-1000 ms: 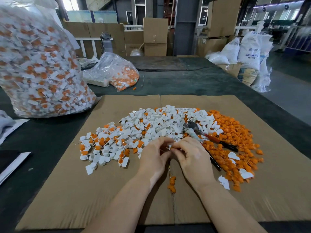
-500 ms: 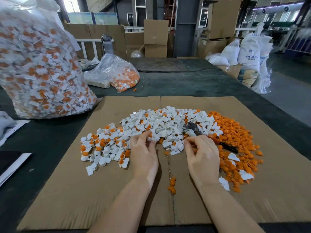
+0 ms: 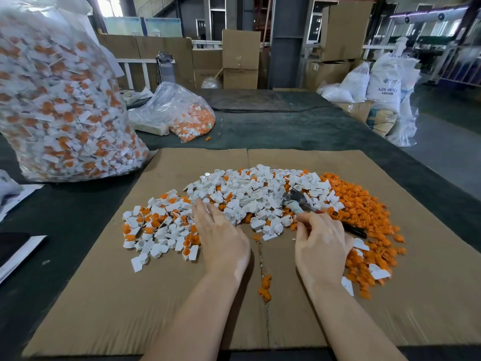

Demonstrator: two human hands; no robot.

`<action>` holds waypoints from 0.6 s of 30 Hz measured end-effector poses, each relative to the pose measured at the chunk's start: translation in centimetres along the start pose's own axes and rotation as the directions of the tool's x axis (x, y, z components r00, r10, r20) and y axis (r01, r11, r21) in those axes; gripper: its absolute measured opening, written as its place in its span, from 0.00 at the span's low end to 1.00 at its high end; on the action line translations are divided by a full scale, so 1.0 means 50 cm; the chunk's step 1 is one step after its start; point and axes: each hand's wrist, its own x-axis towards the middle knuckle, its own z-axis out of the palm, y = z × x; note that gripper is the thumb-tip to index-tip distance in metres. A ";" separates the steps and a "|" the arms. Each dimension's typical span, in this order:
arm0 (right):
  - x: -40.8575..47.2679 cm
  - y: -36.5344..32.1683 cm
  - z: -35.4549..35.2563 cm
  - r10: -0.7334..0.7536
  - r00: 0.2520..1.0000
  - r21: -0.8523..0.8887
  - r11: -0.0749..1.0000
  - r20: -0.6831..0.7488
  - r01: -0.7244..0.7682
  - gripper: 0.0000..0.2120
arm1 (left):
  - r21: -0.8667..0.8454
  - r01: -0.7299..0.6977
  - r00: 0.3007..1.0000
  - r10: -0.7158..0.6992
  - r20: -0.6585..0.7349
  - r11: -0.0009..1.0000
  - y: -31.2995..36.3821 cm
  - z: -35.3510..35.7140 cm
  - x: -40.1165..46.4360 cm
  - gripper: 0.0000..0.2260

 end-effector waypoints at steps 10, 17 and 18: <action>0.004 0.002 0.011 -0.014 1.000 -0.160 0.987 0.007 0.015 0.06 | 0.194 -0.395 0.918 0.392 0.059 0.898 0.000 0.010 -0.010 0.14; 0.004 0.002 0.021 -0.003 0.987 -0.433 0.899 0.161 0.073 0.09 | 0.175 -0.404 0.914 0.389 0.114 0.898 0.000 0.017 -0.001 0.13; 0.004 0.002 0.020 -0.002 0.987 -0.436 0.897 0.158 0.072 0.09 | 0.155 -0.402 0.915 0.388 0.111 0.903 0.000 0.016 -0.001 0.13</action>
